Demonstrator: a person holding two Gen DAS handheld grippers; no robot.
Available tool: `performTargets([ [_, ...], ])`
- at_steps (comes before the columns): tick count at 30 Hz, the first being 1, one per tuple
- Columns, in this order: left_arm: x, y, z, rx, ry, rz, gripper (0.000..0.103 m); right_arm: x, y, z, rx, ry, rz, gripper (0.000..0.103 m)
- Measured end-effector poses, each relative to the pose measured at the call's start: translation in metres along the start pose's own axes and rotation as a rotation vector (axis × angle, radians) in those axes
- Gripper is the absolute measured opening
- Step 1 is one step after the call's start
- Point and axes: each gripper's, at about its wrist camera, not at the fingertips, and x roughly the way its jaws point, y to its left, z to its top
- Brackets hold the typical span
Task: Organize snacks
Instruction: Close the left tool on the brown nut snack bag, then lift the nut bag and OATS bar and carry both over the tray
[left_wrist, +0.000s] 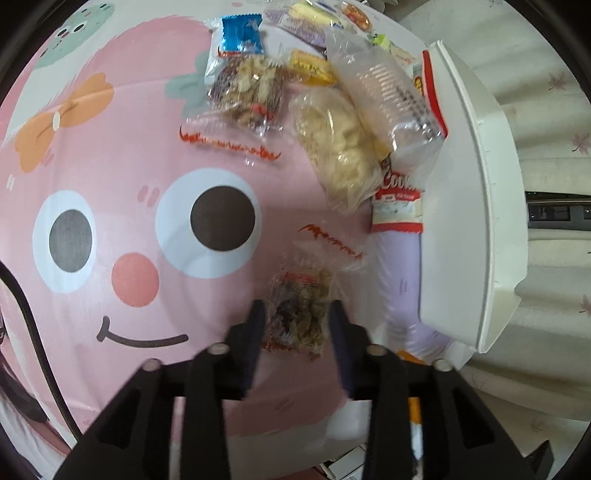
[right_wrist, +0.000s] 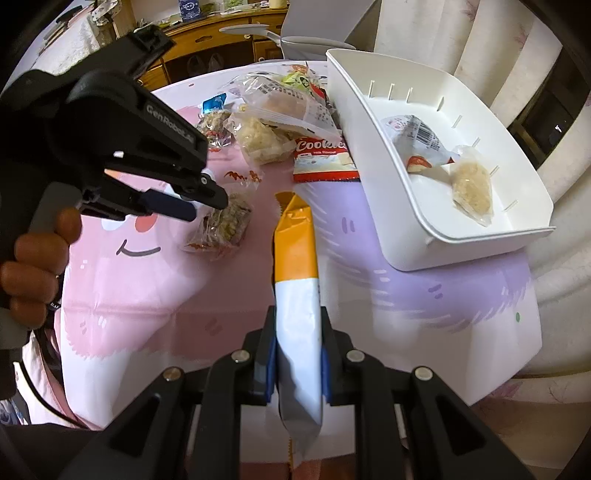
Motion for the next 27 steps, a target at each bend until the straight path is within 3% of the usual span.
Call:
performTargets([
  [2, 0.002, 0.000, -0.001, -0.005, 0.004, 0.010, 0.052, -0.003, -0.004, -0.001, -0.002, -0.002, 0.003, 0.018],
  [6, 0.008, -0.005, 0.000, 0.009, -0.001, 0.030, 0.060, -0.007, -0.014, -0.006, -0.002, 0.005, 0.019, 0.018],
  [12, 0.017, -0.018, -0.001, 0.004, 0.002, 0.073, 0.060, -0.012, -0.032, -0.008, -0.036, 0.023, 0.052, 0.018],
  [15, 0.024, -0.022, -0.005, -0.045, 0.021, 0.093, 0.059, -0.015, -0.045, -0.006, -0.053, 0.040, 0.081, 0.018],
  [20, 0.028, -0.023, -0.012, -0.101, -0.008, 0.133, 0.047, -0.027, -0.065, 0.002, -0.113, 0.055, 0.141, 0.018],
  [27, 0.021, -0.026, -0.029, -0.176, -0.042, 0.141, 0.044, -0.047, -0.094, 0.020, -0.215, 0.052, 0.215, 0.018],
])
